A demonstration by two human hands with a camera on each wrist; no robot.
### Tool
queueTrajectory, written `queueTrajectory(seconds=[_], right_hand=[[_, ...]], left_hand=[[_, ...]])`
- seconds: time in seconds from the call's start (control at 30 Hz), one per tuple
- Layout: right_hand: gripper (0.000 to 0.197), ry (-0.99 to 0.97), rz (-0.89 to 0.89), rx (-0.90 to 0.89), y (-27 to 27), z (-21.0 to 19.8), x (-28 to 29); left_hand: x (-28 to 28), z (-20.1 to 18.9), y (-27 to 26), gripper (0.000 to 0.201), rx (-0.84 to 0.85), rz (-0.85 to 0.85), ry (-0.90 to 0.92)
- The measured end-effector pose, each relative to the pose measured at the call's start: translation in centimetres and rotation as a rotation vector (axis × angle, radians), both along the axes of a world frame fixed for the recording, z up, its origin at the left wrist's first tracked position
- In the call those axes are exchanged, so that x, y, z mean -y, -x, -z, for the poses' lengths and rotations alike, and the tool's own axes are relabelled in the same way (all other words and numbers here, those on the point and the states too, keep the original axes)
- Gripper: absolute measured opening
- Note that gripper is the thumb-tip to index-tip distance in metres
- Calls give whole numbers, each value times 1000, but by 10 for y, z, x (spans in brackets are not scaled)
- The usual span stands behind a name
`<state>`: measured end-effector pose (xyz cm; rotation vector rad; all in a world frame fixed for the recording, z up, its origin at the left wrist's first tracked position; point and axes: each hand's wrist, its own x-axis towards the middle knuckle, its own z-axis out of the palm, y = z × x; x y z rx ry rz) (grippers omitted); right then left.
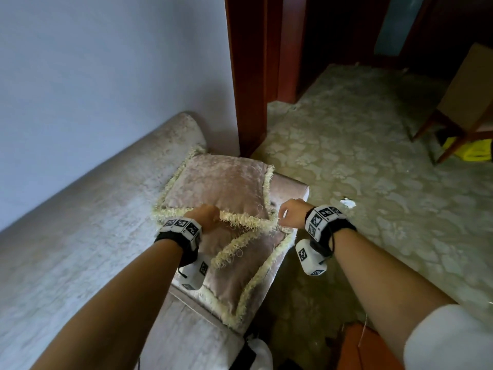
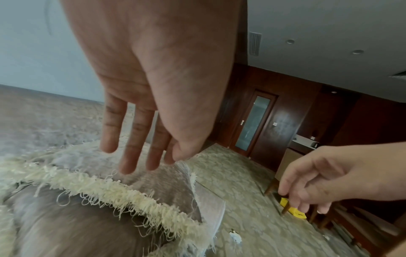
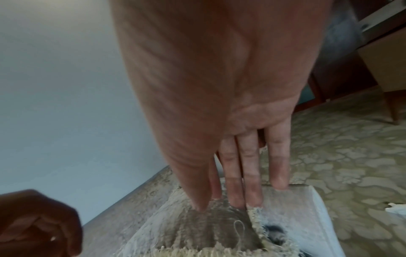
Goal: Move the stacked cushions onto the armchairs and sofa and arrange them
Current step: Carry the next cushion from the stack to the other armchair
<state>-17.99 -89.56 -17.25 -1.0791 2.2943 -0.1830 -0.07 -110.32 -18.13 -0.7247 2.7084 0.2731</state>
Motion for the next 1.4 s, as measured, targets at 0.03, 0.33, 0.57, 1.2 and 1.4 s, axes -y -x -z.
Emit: queueTrajectory(seconds=[0.03, 0.33, 0.57, 1.2, 1.4], right_hand=[[24, -1, -13, 2, 4, 2, 12], [37, 11, -154, -73, 34, 52, 114], [81, -54, -287, -102, 20, 125, 171], [104, 102, -89, -396, 34, 261, 246], [82, 255, -70, -402, 40, 214, 247]], left_hand=[[9, 3, 5, 17, 0, -16, -6], [72, 67, 38, 22, -168, -107, -45], [103, 127, 29, 59, -158, -194, -36], [180, 253, 87, 87, -264, -82, 292], [186, 211, 88, 67, -291, -44, 267]])
